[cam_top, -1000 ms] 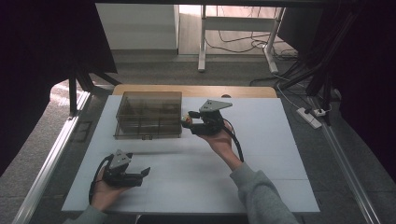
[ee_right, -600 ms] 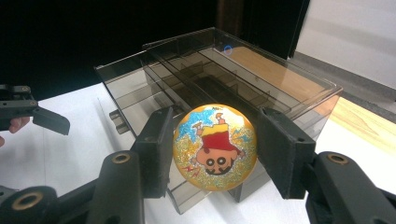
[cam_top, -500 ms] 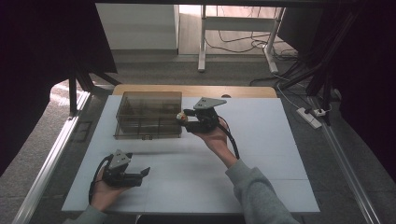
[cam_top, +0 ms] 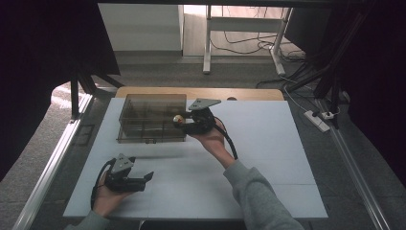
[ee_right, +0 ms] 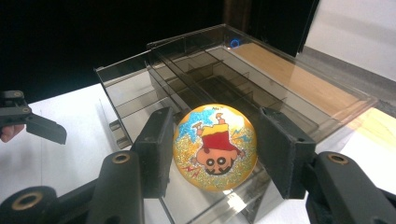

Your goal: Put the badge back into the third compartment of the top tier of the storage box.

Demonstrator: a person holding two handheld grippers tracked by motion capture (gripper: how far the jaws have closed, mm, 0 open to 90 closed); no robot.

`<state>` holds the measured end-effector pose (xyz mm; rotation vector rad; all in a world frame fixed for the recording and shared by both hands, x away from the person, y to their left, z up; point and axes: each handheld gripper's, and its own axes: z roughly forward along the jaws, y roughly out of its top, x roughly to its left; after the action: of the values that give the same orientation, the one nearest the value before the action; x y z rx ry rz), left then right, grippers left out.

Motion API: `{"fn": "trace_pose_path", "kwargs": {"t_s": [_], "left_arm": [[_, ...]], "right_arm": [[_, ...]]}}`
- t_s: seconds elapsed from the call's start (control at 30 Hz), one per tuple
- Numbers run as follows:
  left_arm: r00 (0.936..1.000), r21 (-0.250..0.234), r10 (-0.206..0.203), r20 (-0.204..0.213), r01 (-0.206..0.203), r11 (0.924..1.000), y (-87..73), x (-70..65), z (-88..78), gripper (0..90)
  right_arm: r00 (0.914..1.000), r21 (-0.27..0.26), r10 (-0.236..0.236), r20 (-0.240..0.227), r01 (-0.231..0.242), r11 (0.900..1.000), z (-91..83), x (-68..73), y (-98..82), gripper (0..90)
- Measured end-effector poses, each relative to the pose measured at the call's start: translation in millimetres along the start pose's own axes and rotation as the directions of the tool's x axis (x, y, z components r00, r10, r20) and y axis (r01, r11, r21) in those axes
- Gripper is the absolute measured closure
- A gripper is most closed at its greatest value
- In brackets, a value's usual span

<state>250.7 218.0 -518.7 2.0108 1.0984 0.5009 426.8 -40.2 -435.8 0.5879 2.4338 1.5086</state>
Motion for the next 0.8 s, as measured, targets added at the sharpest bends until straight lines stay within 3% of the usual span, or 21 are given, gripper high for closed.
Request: {"fn": "trace_pose_path", "kwargs": {"t_s": [0.5, 0.8], "left_arm": [[1.0, 0.001, 0.0, -0.001, 0.0, 1.0, -0.2, 0.3, -0.1, 11.8], [1.0, 0.001, 0.0, -0.003, 0.0, 1.0, -0.2, 0.5, 0.2, 11.8]], "right_arm": [[0.9998, 0.041, -0.001, -0.018, 0.002, 0.999, 17.6, 3.0, 0.1, 46.6], [1.0, 0.04, -0.002, 0.0, 0.002, 0.999, 15.0, 3.3, -1.0, 35.7]]}}
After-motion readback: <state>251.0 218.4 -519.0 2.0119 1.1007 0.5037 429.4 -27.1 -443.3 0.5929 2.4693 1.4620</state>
